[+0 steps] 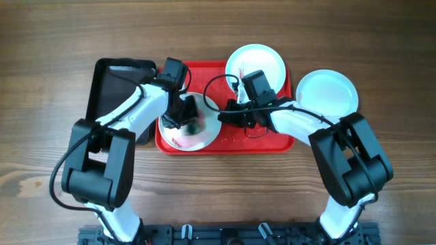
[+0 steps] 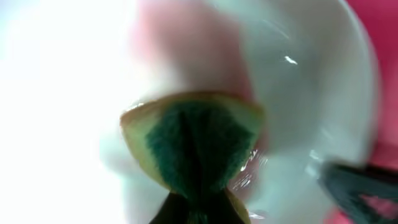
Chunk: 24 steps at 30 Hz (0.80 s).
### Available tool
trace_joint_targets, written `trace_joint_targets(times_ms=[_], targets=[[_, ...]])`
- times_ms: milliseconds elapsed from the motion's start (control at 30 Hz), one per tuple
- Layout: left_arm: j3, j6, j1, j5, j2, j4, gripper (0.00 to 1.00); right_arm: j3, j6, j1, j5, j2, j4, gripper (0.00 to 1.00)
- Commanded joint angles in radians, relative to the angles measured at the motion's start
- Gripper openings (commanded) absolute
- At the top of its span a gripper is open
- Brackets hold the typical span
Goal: Clean dirty plates on tray and stack at the side
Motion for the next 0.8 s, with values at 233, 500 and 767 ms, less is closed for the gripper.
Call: trace_joint_targets(times_ms=[233,500,767], targets=[[0.176,0.056,0.079,0.062,-0.011,-0.098,0.04,-0.011,-0.006,0.003,0.043,0.039,-0.006,0.04],[0.210,0.056,0.126,0.038,-0.025,-0.100,0.04,-0.011,-0.005,0.003,0.077,0.039,0.010,0.18],[0.261,0.056,0.219,0.038,-0.043,-0.110,0.04,-0.011,-0.006,0.003,0.078,0.038,0.013,0.04]])
